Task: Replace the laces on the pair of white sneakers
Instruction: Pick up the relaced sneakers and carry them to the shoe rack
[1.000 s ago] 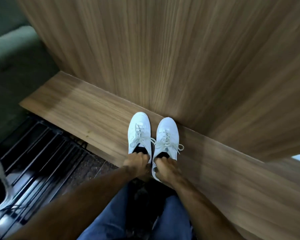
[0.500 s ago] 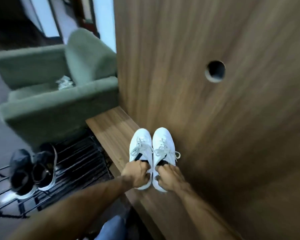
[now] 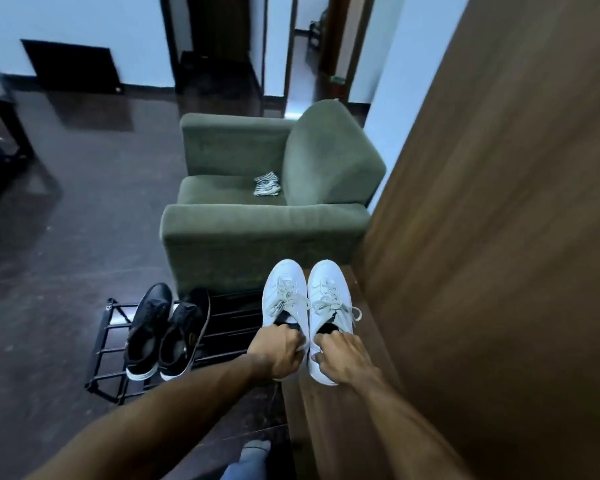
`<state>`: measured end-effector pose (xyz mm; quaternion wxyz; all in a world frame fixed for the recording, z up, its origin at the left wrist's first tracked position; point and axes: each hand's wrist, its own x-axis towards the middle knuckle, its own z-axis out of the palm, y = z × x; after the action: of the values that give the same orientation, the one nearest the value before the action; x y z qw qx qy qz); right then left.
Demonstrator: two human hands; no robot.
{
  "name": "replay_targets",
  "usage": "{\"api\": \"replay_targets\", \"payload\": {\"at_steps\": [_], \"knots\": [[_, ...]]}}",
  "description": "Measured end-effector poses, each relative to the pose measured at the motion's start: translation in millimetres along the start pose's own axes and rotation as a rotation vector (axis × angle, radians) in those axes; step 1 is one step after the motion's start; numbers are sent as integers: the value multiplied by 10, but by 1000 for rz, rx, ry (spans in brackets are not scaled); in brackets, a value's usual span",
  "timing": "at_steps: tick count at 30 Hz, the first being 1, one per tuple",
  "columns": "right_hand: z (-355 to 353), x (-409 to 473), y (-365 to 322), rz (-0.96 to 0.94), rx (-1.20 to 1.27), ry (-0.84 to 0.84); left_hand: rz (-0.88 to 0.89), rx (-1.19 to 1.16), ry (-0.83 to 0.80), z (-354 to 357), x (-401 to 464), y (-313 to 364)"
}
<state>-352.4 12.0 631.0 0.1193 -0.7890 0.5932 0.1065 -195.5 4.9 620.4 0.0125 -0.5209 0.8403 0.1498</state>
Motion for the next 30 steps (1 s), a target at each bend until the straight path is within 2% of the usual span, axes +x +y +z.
{"api": "replay_targets", "payload": {"at_steps": [3, 4, 7, 13, 22, 30], "knots": [[4, 300, -101, -30, 23, -28, -46, 28, -34, -15, 113, -257], [98, 960, -168, -109, 22, -77, -132, -18, -61, 120, 420, -686], [201, 1212, -256, -135, -8, -98, -169, 1, -75, 221, 492, -928], [848, 2293, -430, -253, -28, -174, -299, 1, -85, 974, 982, -1727], [1636, 2872, -482, -306, -47, -253, -394, -60, -149, 1788, 1240, -2138], [2109, 2844, -496, -323, -25, -357, -444, -78, -274, 2217, 1139, -2116]]}}
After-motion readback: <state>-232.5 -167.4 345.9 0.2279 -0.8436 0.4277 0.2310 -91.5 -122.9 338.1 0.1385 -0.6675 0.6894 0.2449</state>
